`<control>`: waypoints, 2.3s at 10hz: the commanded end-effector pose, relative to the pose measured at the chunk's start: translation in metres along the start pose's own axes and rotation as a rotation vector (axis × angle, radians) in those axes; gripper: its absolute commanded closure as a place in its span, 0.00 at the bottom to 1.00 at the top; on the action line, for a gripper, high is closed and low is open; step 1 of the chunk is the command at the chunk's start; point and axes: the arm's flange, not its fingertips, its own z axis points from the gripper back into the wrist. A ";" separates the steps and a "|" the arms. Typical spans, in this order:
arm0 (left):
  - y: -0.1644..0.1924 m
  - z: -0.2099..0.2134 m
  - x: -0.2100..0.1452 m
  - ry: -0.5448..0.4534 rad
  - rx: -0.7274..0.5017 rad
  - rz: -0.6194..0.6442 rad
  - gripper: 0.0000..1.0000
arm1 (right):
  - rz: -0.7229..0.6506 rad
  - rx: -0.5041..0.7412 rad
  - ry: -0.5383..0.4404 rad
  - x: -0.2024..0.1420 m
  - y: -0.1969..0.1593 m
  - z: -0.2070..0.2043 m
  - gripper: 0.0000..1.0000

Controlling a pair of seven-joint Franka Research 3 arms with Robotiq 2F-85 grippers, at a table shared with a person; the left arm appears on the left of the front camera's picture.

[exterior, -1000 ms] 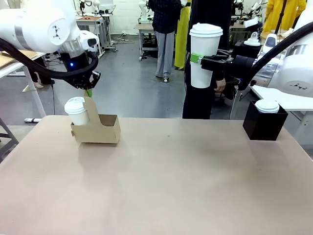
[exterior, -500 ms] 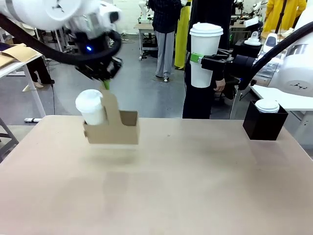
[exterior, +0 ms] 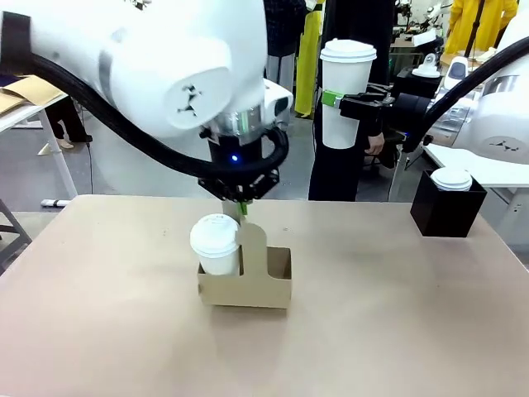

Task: Pour a drink into a cup and package it in a carrier.
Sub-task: Position the Cup Carrier in the center of the table, then insert the held 600 ml Paper Cup into the Cup Carrier.

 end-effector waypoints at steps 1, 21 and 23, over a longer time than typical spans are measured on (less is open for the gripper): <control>-0.010 -0.005 -0.002 -0.044 0.011 0.008 0.98 | 0.003 -0.002 -0.006 0.007 -0.001 -0.004 0.19; 0.044 0.059 0.003 0.044 -0.246 -0.358 0.01 | -0.085 0.226 0.015 -0.079 -0.005 -0.013 0.19; 0.114 0.065 0.010 -0.030 -0.352 -0.532 0.00 | -0.091 0.329 0.023 -0.120 0.007 -0.011 0.19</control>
